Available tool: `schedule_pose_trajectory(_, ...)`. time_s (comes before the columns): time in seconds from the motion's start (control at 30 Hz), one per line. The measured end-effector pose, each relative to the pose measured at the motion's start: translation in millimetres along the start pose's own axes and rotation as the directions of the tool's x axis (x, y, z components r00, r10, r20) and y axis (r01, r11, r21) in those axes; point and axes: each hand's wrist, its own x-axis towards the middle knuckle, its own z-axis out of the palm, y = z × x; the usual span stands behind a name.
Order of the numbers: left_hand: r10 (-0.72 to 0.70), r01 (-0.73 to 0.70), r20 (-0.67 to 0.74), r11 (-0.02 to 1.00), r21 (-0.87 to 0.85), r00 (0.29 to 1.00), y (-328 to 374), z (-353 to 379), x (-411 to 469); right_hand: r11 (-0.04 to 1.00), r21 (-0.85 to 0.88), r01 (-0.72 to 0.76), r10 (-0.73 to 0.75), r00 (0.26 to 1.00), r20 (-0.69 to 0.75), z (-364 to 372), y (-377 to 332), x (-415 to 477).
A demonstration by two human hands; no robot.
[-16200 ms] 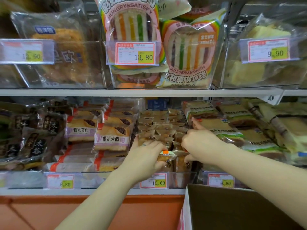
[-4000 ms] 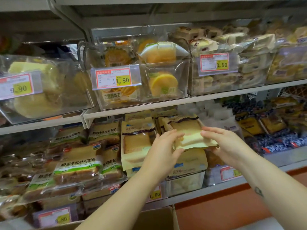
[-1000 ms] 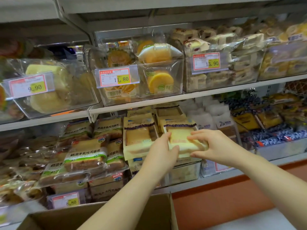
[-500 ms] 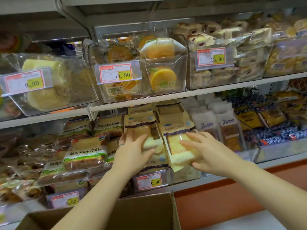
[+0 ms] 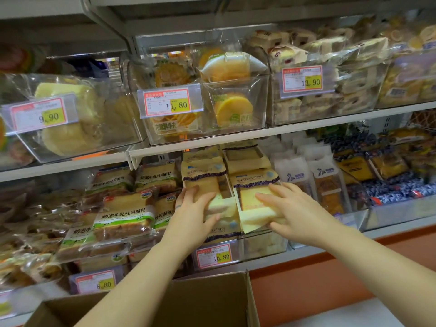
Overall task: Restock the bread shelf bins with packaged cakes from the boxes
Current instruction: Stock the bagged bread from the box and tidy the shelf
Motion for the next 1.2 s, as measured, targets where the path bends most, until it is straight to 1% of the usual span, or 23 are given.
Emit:
schedule_pose_trajectory(0.1, 0.011, -0.011, -0.003, 1.0, -0.014, 1.0, -1.3, 0.2, -0.5, 0.998, 0.061, -0.002, 0.001, 1.0, 0.003, 2.3, 3.4, 5.5)
schedule_pose_trajectory(0.27, 0.016, -0.016, 0.0, 1.0, -0.015, 1.0, -2.7, -0.9, 0.1, 0.997, 0.081, 0.01, -0.012, 0.999, 0.031, 3.9, 8.5, 11.4)
schedule_pose_trajectory(0.43, 0.008, -0.008, 0.007, 1.0, -0.015, 1.0, -2.3, -1.9, -0.3, 1.0, -0.003, 0.001, -0.001, 0.999, 0.054, 2.9, 13.1, 17.7)
schedule_pose_trajectory(0.6, 0.007, -0.007, 0.019, 1.0, -0.003, 1.0, -1.1, -4.4, -0.5, 0.998, -0.062, 0.019, -0.01, 0.991, 0.135, -3.6, 17.6, 21.1)
schedule_pose_trajectory(0.73, 0.002, -0.002, 0.024, 1.0, 0.002, 1.0, 0.0, -6.9, 0.0, 1.0, -0.028, 0.008, -0.004, 0.994, 0.111, -5.1, 17.9, 24.5)
schedule_pose_trajectory(0.83, -0.007, 0.006, 0.027, 1.0, 0.018, 1.0, -0.6, -7.7, 0.7, 0.999, 0.028, -0.02, 0.016, 0.991, 0.13, -5.8, 15.9, 26.4)
schedule_pose_trajectory(0.9, -0.018, 0.017, 0.015, 0.999, 0.05, 1.0, -0.6, -8.8, 1.5, 1.0, 0.027, -0.014, 0.011, 0.996, 0.093, -10.9, 13.5, 25.7)
schedule_pose_trajectory(0.93, -0.016, 0.016, -0.002, 0.997, 0.079, 1.0, 0.7, -9.6, 2.6, 1.0, 0.026, -0.008, 0.007, 0.999, 0.048, -14.0, 11.4, 27.6)
schedule_pose_trajectory(1.0, 0.019, -0.013, -0.041, 0.99, 0.141, 0.999, 7.1, -10.2, 5.9, 0.999, 0.042, -0.01, 0.012, 0.999, -0.053, -19.5, 6.0, 40.1)
schedule_pose_trajectory(1.07, 0.085, -0.075, -0.042, 0.978, 0.192, 0.995, 16.8, -9.2, 10.9, 0.994, 0.093, -0.049, 0.059, 0.992, -0.111, -21.1, 3.1, 62.6)
schedule_pose_trajectory(1.13, 0.152, -0.147, -0.005, 0.959, 0.244, 0.988, 26.5, -7.9, 16.8, 0.987, 0.12, -0.103, 0.116, 0.987, -0.11, -19.1, 5.1, 86.9)
schedule_pose_trajectory(1.2, 0.211, -0.221, 0.065, 0.936, 0.273, 0.975, 33.6, -8.9, 23.2, 0.985, 0.081, -0.15, 0.156, 0.986, -0.064, -17.2, 12.9, 107.9)
